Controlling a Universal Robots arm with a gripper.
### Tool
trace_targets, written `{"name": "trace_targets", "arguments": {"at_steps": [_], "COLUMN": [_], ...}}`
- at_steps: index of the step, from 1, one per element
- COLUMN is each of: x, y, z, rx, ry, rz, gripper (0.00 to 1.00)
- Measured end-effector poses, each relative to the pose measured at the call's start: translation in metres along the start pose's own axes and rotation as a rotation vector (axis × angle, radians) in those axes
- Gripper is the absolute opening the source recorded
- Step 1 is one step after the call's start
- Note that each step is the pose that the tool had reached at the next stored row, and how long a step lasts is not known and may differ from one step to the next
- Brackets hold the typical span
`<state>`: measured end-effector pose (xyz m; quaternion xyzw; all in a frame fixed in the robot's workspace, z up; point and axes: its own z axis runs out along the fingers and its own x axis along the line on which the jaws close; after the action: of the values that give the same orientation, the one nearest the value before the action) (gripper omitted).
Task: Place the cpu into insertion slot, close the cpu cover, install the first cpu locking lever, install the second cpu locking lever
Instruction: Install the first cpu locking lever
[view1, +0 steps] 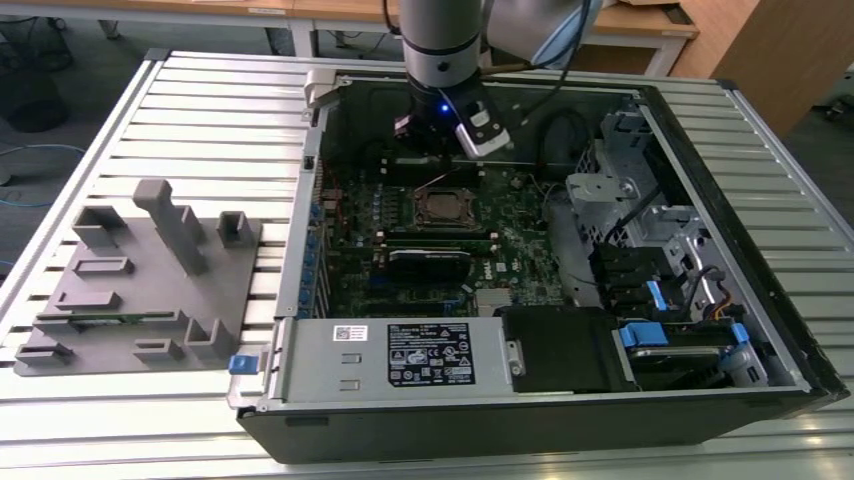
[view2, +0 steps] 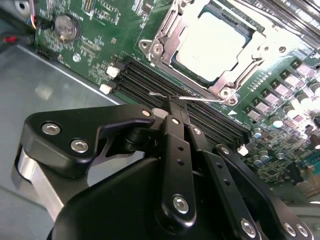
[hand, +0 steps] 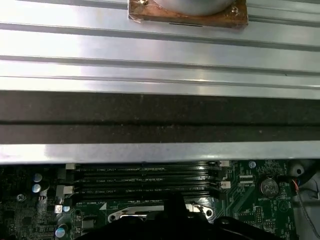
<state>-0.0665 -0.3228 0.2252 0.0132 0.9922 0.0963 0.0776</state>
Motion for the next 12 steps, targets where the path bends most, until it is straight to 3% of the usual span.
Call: {"name": "trace_targets", "arguments": {"at_steps": [5, 12], "x": [0.0, 0.0036], "y": [0.0, -0.0008], "z": [0.0, 0.003], "rx": [0.0032, -0.0124], "ry": [-0.0038, -0.0043], "rz": [0.02, 0.024], "gripper": [0.11, 0.11]}}
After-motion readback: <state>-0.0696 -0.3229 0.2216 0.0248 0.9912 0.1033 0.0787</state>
